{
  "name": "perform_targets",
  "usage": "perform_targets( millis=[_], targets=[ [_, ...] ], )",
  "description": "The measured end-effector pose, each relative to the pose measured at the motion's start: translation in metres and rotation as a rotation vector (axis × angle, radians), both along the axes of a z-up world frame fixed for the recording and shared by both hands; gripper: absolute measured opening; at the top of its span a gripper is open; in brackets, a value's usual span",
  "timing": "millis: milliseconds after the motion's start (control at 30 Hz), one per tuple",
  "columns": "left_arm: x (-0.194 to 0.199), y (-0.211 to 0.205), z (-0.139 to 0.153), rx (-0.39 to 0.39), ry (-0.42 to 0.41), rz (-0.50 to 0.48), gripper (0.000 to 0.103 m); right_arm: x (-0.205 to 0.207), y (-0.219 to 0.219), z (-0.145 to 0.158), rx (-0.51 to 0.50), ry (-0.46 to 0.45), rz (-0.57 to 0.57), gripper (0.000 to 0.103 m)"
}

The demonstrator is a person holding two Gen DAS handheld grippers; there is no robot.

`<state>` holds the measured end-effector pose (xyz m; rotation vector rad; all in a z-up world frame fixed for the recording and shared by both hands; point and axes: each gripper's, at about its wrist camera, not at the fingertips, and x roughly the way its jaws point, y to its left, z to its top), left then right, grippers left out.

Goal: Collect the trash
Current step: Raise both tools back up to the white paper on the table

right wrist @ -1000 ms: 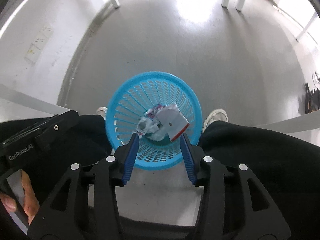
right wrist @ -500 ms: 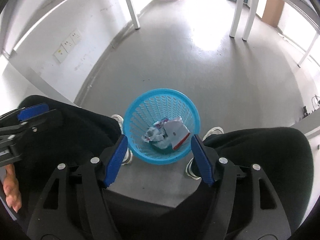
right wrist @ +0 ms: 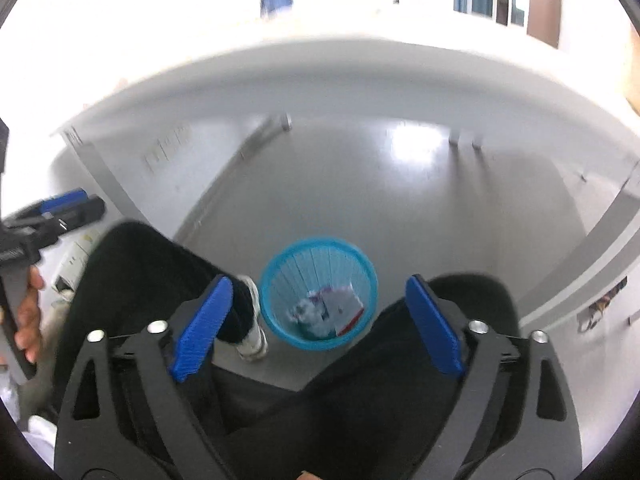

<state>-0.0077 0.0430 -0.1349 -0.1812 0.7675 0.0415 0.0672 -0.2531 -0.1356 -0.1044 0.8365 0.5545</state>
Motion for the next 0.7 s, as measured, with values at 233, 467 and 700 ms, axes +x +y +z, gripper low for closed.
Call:
perform_targets(
  millis=[233,467,700],
  targets=[
    [-0.006,-0.005,0.034,0.031,-0.08,-0.019,0.097,-0.01,-0.012,0.065,0.089,-0.139,0.003,0.094],
    [0.013,-0.016,0.082,0.034,-0.183,-0.069,0.097,0.018,-0.011,0.105,0.146,-0.216,-0.005,0.094],
    [0.043,-0.015,0.11,0.028,-0.233,-0.082,0.097,0.052,0.002,0.124,0.15,-0.223,-0.003,0.094]
  ],
)
